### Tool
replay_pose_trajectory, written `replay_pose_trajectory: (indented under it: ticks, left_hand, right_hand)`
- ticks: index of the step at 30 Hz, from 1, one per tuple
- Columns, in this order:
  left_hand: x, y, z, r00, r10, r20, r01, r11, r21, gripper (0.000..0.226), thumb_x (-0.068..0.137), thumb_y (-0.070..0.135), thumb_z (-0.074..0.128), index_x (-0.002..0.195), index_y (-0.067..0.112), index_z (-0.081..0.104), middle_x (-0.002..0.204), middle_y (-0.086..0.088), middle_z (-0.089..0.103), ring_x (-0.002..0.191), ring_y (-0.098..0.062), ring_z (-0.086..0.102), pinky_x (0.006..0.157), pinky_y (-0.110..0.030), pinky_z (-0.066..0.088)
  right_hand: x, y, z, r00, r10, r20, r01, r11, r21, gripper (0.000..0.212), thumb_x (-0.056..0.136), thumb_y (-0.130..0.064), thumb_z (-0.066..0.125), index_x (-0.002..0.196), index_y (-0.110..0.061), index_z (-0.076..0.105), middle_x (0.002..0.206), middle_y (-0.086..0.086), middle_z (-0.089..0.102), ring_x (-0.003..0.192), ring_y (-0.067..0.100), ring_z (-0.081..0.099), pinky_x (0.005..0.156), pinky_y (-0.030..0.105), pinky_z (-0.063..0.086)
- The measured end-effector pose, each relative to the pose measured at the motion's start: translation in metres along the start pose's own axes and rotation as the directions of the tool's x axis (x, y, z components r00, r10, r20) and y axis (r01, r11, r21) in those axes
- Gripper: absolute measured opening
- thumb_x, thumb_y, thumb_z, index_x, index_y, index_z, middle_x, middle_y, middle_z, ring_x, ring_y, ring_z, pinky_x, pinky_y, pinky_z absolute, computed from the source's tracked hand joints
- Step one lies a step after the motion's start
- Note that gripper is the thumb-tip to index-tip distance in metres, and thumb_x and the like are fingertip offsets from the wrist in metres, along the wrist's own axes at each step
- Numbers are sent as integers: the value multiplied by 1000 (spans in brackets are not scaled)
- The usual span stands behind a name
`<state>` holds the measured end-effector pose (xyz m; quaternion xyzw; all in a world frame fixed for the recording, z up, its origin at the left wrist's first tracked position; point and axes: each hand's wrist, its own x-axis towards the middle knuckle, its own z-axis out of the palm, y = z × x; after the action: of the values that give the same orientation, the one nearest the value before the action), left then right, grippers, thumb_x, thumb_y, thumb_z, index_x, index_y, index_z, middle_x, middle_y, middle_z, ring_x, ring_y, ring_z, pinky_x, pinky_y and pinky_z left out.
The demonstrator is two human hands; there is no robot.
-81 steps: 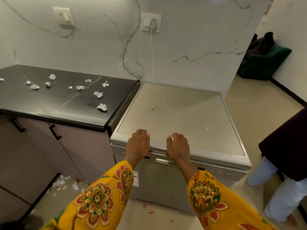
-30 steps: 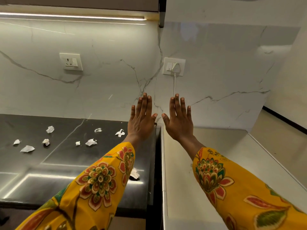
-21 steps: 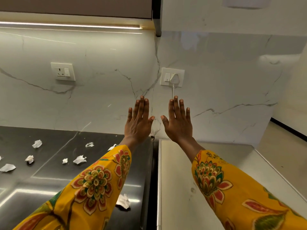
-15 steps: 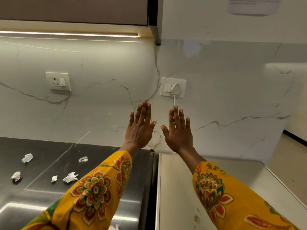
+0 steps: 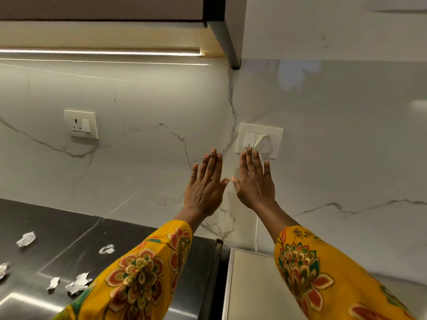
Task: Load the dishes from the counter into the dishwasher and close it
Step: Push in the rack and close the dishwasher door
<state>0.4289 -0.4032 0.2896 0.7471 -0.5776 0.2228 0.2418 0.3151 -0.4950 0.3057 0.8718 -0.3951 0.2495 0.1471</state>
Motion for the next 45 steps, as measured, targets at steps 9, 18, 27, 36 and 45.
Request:
replay_pose_trajectory:
  ticks: [9, 18, 27, 36, 45]
  left_hand:
    - [4, -24, 23, 998, -67, -11, 67, 996, 58, 65, 87, 60, -9, 134, 24, -35, 138, 7, -46, 130, -11, -41, 101, -22, -37]
    - [-18, -35, 24, 993, -113, 38, 113, 993, 15, 67, 82, 63, -15, 132, 25, -37, 135, 7, -50, 125, -8, -46, 98, -22, -37]
    - [-56, -38, 28, 991, -135, 16, 135, 991, 11, 64, 97, 53, -2, 148, 18, -16, 154, 3, -29, 141, -9, -27, 113, -29, -22]
    - [-110, -14, 3, 974, -192, 119, 205, 973, -109, 79, 72, 71, -25, 135, 24, -36, 137, 9, -51, 127, -5, -47, 98, -22, -39]
    - [-202, -1, -31, 970, -153, 187, 177, 977, -118, 71, 80, 62, -11, 136, 24, -32, 138, 11, -47, 122, 1, -50, 100, -22, -37]
  right_hand:
    - [43, 0, 5, 1000, 11, 13, -9, 992, -127, 69, 100, -43, 21, 148, -7, -12, 155, 12, -21, 143, 21, -23, 110, 43, -19]
    - [50, -6, 4, 992, 46, 118, -29, 990, -140, 68, 100, -42, 19, 148, -5, -10, 156, 14, -18, 144, 23, -21, 110, 45, -21]
    - [-2, -2, 7, 983, 26, 183, -25, 1000, -10, 67, 98, -53, 12, 150, -16, -10, 157, 2, -19, 143, 19, -23, 110, 43, -21]
    - [-100, -17, 10, 998, -37, 51, 29, 987, 155, 79, 82, -66, -11, 142, -16, -19, 147, -1, -31, 138, 17, -28, 112, 32, -18]
    - [-198, -59, -14, 994, 28, 108, -49, 979, 199, 67, 91, -56, 5, 140, -19, -23, 145, -3, -36, 136, 13, -31, 111, 31, -20]
